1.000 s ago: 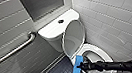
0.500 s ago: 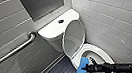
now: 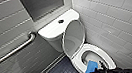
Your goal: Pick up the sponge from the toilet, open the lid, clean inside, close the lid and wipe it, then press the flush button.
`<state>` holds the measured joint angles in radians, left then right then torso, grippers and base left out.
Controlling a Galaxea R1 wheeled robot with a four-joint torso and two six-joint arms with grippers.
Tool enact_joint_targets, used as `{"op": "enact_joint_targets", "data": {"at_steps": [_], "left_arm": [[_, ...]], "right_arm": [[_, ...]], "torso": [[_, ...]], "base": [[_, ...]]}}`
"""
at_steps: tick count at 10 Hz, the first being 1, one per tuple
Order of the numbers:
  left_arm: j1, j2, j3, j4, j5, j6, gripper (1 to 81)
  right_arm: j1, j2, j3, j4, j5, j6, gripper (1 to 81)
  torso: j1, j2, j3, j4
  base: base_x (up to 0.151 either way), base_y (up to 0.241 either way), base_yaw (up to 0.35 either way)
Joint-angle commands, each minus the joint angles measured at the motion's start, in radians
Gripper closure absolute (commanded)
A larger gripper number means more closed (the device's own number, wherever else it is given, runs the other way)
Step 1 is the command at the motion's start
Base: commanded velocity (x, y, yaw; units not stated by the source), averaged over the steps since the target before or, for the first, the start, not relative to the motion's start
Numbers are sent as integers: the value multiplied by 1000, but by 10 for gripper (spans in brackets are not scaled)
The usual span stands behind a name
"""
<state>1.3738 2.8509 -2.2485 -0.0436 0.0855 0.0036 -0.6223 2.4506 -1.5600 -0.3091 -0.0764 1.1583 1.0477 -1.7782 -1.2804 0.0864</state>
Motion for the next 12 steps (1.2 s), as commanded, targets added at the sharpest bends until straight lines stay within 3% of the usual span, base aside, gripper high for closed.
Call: {"op": "enact_joint_targets", "data": {"at_steps": [1, 9, 12], "left_arm": [[17, 0, 27, 1, 97, 9, 10], [21, 3, 27, 7, 97, 16, 10], [21, 3, 27, 8, 97, 22, 10]], "right_arm": [[49, -121, 103, 18, -31, 4, 811], [-153, -431, 247, 21, 171, 4, 811], [-156, -531, 339, 16, 167, 1, 811]], "torso": [[0, 0, 0, 0], [0, 0, 0, 0], [0, 0, 0, 0]], "base": [[0, 0, 0], [0, 0, 0], [0, 0, 0]]}}
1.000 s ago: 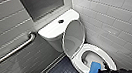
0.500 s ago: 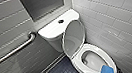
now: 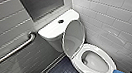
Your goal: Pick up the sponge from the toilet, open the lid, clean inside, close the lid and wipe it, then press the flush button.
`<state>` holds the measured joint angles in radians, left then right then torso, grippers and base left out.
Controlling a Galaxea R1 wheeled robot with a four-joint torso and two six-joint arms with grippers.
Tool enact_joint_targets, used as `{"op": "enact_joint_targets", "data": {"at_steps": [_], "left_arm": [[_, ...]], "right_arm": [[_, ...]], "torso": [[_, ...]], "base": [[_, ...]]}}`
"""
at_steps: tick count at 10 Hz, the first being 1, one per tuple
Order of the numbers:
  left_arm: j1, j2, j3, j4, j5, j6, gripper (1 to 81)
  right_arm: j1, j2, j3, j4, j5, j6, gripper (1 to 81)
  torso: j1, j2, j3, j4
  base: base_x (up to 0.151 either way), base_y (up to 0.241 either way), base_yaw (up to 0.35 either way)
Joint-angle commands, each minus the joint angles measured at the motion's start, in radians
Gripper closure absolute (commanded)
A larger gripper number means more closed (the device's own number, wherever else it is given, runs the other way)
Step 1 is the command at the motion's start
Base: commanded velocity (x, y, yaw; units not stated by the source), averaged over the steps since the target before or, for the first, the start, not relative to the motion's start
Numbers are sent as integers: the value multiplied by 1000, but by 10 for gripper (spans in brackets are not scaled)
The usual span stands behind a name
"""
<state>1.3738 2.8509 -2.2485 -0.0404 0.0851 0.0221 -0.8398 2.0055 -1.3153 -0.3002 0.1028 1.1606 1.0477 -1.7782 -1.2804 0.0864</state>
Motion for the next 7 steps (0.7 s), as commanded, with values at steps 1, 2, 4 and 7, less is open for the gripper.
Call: {"op": "enact_joint_targets", "data": {"at_steps": [1, 2, 4, 7], "left_arm": [[21, 3, 27, 4, 97, 5, 10], [23, 4, 27, 5, 97, 5, 10], [23, 4, 27, 5, 97, 5, 10], [23, 4, 27, 4, 97, 5, 10]], "right_arm": [[93, -119, 148, 4, -64, -1, 811], [131, -130, 174, 4, -113, -1, 811], [248, -89, 191, 9, -261, 2, 811], [391, 102, 130, 7, -468, 30, 811]], "torso": [[0, 0, 0, 0], [0, 0, 0, 0], [0, 0, 0, 0], [0, 0, 0, 0]], "base": [[0, 0, 0], [0, 0, 0], [0, 0, 0], [0, 0, 0]]}}
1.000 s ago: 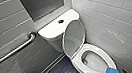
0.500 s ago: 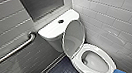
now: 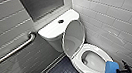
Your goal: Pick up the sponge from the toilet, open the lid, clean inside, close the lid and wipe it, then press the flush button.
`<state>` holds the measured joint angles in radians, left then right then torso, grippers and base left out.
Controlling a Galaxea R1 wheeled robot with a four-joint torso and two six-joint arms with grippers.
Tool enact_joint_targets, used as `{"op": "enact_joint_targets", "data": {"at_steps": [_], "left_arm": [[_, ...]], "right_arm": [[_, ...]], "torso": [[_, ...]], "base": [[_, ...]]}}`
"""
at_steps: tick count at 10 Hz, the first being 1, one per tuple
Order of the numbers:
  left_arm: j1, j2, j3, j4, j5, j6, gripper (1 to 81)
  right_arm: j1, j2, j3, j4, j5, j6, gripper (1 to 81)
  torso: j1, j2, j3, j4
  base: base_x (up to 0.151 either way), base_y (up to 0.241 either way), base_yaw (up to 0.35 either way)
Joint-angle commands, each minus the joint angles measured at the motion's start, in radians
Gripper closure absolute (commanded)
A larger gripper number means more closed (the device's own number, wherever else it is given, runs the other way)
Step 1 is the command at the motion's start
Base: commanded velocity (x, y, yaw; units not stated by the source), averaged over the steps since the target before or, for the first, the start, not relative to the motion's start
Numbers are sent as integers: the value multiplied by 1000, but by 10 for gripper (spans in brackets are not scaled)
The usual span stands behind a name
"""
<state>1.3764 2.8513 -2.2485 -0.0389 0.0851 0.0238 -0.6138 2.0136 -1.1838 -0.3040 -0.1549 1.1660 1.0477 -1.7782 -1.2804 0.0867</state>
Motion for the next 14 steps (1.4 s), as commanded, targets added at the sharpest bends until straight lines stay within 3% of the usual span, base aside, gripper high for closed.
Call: {"op": "enact_joint_targets", "data": {"at_steps": [1, 3, 7, 8, 10, 14], "left_arm": [[20, 4, 27, 2, 97, 4, 10], [19, 2, 27, 2, 97, 4, 10], [19, 2, 29, 2, 97, 4, 10], [19, 2, 29, 1, 97, 4, 10], [19, 2, 30, -4, 99, 2, 10], [19, 2, 32, -9, 99, 2, 10]], "right_arm": [[197, 149, -28, 13, -242, 26, 811], [259, 300, -112, 10, -322, 43, 811], [354, 498, -266, -21, -331, 47, 811], [366, 539, -317, -46, -310, 47, 811], [371, 614, -434, -53, -153, 46, 811], [371, 728, -608, -52, -61, 46, 811]], "torso": [[0, 0, 0, 0], [0, 0, 0, 0], [0, 0, 0, 0], [0, 0, 0, 0], [0, 0, 0, 0], [0, 0, 0, 0]], "base": [[0, 0, 0], [0, 0, 0], [0, 0, 0], [0, 0, 0], [0, 0, 0], [0, 0, 0]]}}
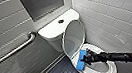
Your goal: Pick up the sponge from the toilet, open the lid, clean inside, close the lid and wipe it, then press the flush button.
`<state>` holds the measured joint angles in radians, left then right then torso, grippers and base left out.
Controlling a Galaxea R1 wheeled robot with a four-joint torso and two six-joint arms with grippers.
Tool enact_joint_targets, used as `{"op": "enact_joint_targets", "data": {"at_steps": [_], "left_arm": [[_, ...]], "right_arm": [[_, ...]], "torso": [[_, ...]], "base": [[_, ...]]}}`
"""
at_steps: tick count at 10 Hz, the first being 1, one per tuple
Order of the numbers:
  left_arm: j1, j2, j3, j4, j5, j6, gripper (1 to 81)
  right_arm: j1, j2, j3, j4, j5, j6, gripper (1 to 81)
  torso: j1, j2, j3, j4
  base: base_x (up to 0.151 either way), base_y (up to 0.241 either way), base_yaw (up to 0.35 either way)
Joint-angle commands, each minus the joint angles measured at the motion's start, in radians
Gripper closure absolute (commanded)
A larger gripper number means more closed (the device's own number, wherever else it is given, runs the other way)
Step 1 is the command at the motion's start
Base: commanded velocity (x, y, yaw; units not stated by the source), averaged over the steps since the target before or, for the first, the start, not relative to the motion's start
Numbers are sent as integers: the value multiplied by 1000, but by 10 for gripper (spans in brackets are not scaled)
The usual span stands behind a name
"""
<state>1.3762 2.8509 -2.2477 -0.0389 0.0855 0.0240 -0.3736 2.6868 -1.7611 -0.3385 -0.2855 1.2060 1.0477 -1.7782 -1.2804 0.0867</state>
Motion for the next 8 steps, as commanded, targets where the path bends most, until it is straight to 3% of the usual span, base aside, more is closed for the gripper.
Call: {"op": "enact_joint_targets", "data": {"at_steps": [1, 4, 8], "left_arm": [[19, 3, 31, -9, 99, 2, 10], [19, 3, 31, -7, 99, 1, 10], [19, 1, 33, -10, 100, -1, 10]], "right_arm": [[130, 66, -50, -16, 83, 7, 811], [126, 102, -96, -13, 129, 10, 811], [-18, 184, -265, 41, 255, 29, 811]], "torso": [[0, 0, 0, 0], [0, 0, 0, 0], [0, 0, 0, 0]], "base": [[0, 0, 0], [0, 0, 0], [0, 0, 0]]}}
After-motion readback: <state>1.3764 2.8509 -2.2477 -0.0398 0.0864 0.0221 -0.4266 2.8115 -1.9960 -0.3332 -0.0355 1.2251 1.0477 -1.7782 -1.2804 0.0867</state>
